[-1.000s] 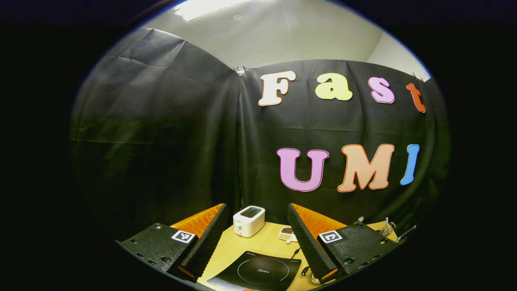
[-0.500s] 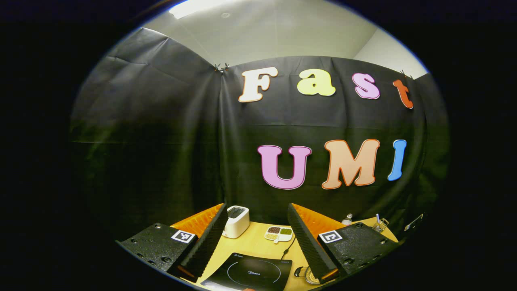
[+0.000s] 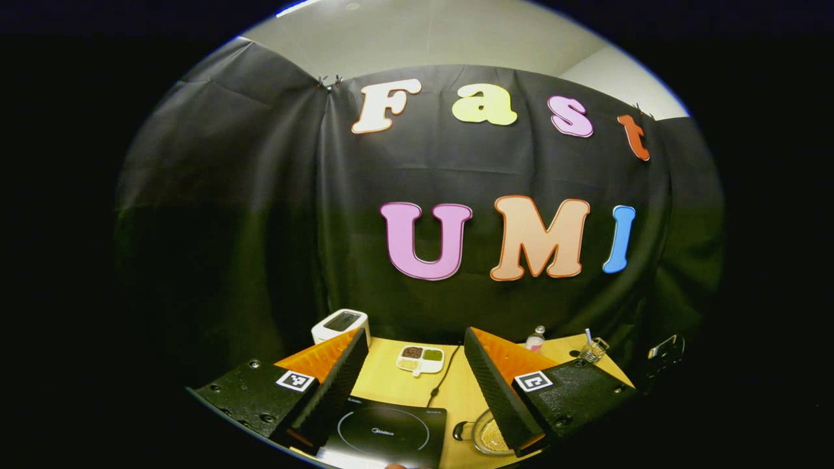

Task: First push the handle of the pot to place it horizontally, then grasp the pot with both hands and set it on the induction cooktop.

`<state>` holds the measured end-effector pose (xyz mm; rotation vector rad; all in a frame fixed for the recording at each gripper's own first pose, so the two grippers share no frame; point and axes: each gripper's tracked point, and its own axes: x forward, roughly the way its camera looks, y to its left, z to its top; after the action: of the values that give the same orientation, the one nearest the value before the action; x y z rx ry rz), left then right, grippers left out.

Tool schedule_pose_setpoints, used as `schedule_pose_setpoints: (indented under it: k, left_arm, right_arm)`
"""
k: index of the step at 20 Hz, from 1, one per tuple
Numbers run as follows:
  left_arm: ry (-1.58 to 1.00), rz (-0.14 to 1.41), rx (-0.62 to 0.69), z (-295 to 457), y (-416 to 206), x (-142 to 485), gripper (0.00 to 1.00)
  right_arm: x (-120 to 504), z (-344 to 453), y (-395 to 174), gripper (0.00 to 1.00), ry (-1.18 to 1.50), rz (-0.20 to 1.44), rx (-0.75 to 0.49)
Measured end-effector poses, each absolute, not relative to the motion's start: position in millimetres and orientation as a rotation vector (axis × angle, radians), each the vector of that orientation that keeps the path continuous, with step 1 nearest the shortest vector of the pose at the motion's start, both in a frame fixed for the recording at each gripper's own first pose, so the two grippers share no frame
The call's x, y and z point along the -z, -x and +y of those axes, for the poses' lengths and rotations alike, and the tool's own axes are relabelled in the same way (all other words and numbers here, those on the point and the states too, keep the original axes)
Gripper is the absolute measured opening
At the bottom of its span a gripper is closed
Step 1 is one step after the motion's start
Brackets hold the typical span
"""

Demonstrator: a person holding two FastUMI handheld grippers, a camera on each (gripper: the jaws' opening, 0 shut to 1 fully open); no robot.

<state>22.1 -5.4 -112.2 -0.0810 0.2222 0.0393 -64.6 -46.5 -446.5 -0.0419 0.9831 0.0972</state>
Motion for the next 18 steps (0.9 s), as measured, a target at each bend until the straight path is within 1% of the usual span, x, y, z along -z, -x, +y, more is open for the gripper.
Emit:
schedule_pose_setpoints:
  k: [1, 3, 4, 5, 6, 11, 18]
  left_arm:
    - [0.093, 0.240, -0.024, -9.3, -25.5, 119.8, 0.93]
    - [0.100, 0.288, -0.007, -15.5, -32.0, 142.8, 0.93]
    - [0.097, 0.317, -0.004, -17.9, -33.4, 154.8, 0.93]
    - [0.093, 0.348, 0.001, -19.8, -36.0, 167.2, 0.96]
    - [0.093, 0.372, 0.008, -23.5, -38.5, 177.8, 0.96]
    - [0.126, 0.540, 0.090, -53.6, -46.7, 249.9, 0.96]
    - [0.137, 0.782, 0.209, -94.4, -36.9, 349.3, 0.97]
  right_arm:
    - [450.1, -46.5, 63.7, 0.91, 0.039, 0.990, -0.097]
    - [457.4, -46.6, 59.9, 0.95, 0.032, 1.008, -0.093]
    - [460.4, -46.4, 58.3, 0.94, 0.030, 1.020, -0.090]
    - [466.1, -46.3, 55.4, 0.94, 0.028, 1.030, -0.087]
    - [471.5, -46.5, 53.1, 0.95, 0.026, 1.043, -0.084]
    - [490.9, -46.4, 50.3, 0.95, 0.037, 1.099, -0.090]
    - [505.7, -46.0, 54.7, 0.94, 0.025, 1.151, -0.080]
